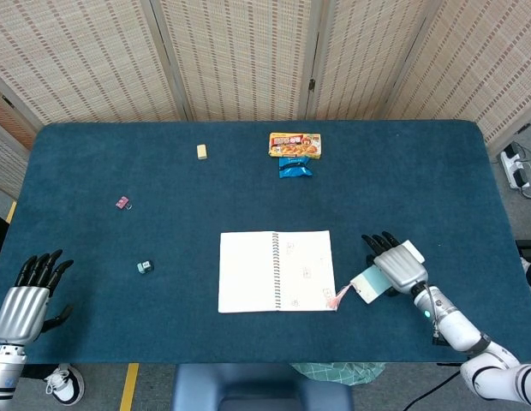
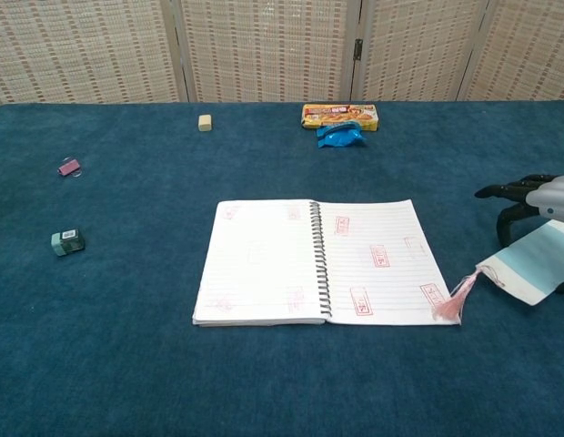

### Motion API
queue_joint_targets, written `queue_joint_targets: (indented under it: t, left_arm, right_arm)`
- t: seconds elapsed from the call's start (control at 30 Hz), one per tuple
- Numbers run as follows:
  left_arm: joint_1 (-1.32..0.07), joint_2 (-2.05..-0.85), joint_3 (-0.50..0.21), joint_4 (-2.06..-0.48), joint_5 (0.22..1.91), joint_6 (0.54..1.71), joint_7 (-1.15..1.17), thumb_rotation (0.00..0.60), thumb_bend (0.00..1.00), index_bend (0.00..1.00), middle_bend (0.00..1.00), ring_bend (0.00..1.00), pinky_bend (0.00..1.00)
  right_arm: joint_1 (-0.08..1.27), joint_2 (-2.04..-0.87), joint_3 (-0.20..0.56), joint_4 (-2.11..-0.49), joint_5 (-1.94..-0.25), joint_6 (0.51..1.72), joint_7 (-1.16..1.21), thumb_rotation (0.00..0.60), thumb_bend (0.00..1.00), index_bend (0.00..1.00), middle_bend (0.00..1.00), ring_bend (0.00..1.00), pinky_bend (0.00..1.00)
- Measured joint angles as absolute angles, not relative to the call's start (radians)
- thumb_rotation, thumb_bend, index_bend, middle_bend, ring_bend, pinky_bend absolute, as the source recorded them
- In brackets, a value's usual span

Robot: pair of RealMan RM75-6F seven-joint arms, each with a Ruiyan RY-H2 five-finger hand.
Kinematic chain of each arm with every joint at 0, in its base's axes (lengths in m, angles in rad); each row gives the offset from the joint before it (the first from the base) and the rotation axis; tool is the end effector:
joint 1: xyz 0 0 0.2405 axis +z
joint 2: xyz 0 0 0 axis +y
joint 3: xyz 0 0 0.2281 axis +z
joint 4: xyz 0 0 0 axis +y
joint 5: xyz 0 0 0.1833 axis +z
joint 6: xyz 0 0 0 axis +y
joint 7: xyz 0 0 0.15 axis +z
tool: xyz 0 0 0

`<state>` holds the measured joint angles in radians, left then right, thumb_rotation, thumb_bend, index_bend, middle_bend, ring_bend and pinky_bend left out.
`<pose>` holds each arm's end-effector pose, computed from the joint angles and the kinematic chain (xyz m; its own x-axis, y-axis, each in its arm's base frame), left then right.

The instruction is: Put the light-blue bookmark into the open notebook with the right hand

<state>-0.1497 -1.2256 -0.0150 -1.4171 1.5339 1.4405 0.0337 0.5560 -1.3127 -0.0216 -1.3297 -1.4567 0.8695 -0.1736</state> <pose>-0.2896 0.1970 0.1444 0.5119 0.0405 0.8581 0.8570 -0.0936 -0.5068 -0.2544 -0.2853 0.0567 0.7285 -0.3316 0.5994 -0.6821 -0.4315 0.5903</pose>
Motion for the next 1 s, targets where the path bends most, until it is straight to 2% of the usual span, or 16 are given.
queue_joint_targets:
  t: [0.37, 0.8, 1.0]
  left_arm:
    - [-0.152, -1.226, -0.013, -1.422, 1.539, 1.439, 0.033, 0.600, 0.33, 0.18, 0.08, 0.00, 0.00]
    - [-0.146, -1.221, -0.013, -1.428, 1.544, 1.454, 0.030, 0.600, 0.33, 0.18, 0.07, 0.00, 0.00]
    - [-0.149, -1.229, -0.015, -1.421, 1.529, 1.436, 0.052, 0.600, 0.33, 0.17, 0.07, 0.00, 0.00]
  right_arm:
    - [0.575, -1.295, -0.019, -1.380, -1.569, 0.958, -0.177, 0.600, 0.15, 0.51, 0.03, 0.00, 0.00]
    - [0.656, -1.225, -0.009, -1.699, -1.721, 0.976, -0.314, 0.600, 0.15, 0.51, 0.03, 0.00, 0.00]
    - [0.706, -1.201, -0.019, -1.763, -1.790, 0.952, -0.297, 0.600, 0.15, 0.51, 0.04, 0.00, 0.00]
